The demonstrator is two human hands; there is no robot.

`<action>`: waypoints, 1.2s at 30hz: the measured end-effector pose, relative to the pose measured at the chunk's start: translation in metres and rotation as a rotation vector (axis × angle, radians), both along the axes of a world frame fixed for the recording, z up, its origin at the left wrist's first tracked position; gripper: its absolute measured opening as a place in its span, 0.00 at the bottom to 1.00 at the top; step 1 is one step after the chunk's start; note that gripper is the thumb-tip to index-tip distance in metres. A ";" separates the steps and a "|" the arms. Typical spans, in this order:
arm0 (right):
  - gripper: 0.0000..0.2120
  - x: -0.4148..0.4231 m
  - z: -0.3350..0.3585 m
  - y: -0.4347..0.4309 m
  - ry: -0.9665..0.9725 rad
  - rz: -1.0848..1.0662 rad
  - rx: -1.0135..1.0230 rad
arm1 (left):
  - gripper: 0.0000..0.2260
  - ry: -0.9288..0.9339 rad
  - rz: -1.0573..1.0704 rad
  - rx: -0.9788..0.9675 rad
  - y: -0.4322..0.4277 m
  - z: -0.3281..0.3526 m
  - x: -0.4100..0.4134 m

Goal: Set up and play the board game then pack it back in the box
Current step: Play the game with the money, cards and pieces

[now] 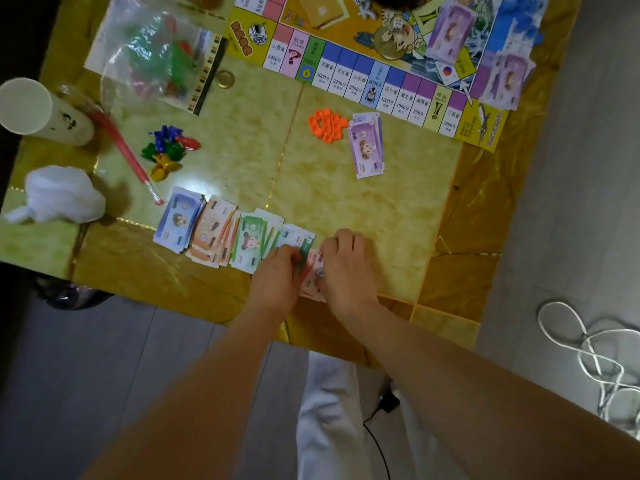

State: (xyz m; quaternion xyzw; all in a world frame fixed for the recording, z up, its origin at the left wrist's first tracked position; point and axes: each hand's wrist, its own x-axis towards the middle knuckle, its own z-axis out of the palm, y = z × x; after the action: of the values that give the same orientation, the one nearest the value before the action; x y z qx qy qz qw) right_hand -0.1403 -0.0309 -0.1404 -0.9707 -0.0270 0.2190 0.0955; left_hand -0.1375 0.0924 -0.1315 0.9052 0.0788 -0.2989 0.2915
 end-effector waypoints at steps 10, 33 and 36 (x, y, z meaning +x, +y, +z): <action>0.15 0.002 0.005 -0.002 0.094 0.005 0.051 | 0.09 0.016 -0.004 0.024 -0.002 -0.001 0.003; 0.35 0.074 0.039 -0.090 0.313 -0.161 0.397 | 0.09 0.181 0.168 -0.334 -0.063 0.033 0.070; 0.31 0.087 0.040 -0.117 0.381 -0.539 0.748 | 0.09 0.173 0.382 -0.442 -0.080 0.033 0.084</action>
State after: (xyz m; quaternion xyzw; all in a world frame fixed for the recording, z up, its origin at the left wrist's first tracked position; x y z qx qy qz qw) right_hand -0.0536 -0.1482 -0.1003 -0.7851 0.1659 0.3351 0.4938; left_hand -0.0536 0.0120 -0.0987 0.7598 0.2051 -0.3246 0.5247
